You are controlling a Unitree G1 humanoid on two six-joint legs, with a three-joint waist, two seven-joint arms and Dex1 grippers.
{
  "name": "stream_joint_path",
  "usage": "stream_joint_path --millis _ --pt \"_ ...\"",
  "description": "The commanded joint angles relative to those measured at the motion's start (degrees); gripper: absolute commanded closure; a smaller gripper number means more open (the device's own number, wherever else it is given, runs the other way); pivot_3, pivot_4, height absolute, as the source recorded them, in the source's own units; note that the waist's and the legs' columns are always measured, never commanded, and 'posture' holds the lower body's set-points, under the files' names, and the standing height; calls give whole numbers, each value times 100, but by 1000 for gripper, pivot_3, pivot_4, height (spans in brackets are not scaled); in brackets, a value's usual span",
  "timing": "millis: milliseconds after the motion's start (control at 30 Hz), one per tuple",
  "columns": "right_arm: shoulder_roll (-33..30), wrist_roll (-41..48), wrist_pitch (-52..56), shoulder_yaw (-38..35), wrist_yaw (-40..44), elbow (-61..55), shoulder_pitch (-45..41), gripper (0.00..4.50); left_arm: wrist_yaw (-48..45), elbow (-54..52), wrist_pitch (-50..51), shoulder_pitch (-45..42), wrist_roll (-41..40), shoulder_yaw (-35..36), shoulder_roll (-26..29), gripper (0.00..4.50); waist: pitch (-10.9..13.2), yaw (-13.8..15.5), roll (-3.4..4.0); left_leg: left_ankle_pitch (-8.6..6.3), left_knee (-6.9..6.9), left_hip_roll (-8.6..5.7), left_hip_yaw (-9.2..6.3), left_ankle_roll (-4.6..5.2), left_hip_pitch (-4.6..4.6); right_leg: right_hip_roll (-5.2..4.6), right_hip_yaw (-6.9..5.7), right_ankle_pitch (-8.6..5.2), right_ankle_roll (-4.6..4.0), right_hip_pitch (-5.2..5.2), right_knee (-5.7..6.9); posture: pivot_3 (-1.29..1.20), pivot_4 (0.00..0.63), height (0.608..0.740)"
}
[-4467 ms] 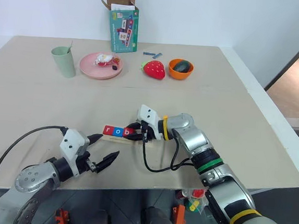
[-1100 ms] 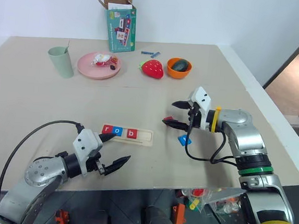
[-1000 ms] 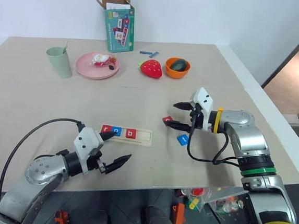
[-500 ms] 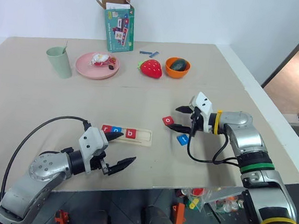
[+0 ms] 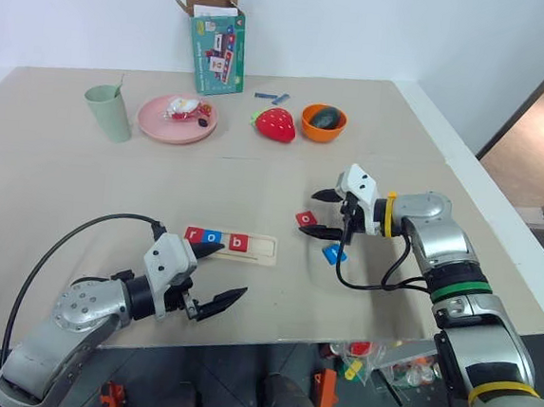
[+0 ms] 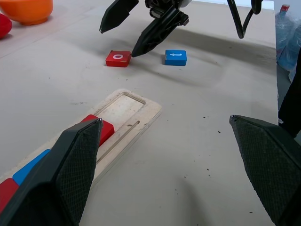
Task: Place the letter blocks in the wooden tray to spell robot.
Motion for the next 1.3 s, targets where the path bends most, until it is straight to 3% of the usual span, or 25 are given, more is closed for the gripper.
stream_joint_path --millis 33,267,433,533,733,867,1000,1300 --pt "26 -385 -965 227 356 1080 -782 53 41 -249 -34 -9 24 -83 -9 0 2 -1 3 0 0 0 6 0 1 0 5 1 -1 -1 0 0 150 740" --pt "257 -642 -1472 308 392 2102 -1239 53 133 -313 -23 80 20 -27 4 0 2 -4 3 0 -1 1 8 0 2 0 7 3 -5 -2 0 0 150 740" --pt "491 -8 -407 -278 372 1961 -1545 53 300 -472 -8 276 43 7 -8 0 3 -9 4 0 -1 1 2 0 2 -1 4 15 -25 0 1 0 150 740" --pt "606 241 395 -648 -389 1009 -1204 53 414 -555 -11 384 67 16 -24 0 3 -5 6 0 -1 2 -4 0 1 -1 -1 19 -32 0 1 0 150 740" --pt "1130 174 2502 -1207 -2893 -2719 683 53 602 -580 5 430 -27 123 -117 0 2 25 6 -1 -6 6 -21 -2 -11 -4 -12 -3 -5 -4 3 0 150 740" --pt "1682 -50 3330 -1359 -4226 -3967 1412 53 772 -474 30 295 -180 279 -330 0 4 26 8 -1 -3 3 -16 -4 -15 -13 -4 -5 2 -11 7 0 150 740" --pt "1860 -204 3706 -1245 -4815 -4423 1837 53 756 -427 126 228 -347 305 -421 0 2 13 6 8 1 -7 -7 -20 -10 -15 1 2 13 -7 5 0 150 740" --pt "1963 64 4266 -1104 -5023 -4872 2203 53 714 -358 264 30 -453 268 -400 0 2 5 6 10 -2 -5 -6 -24 -9 -3 -1 2 12 -7 5 0 150 740"
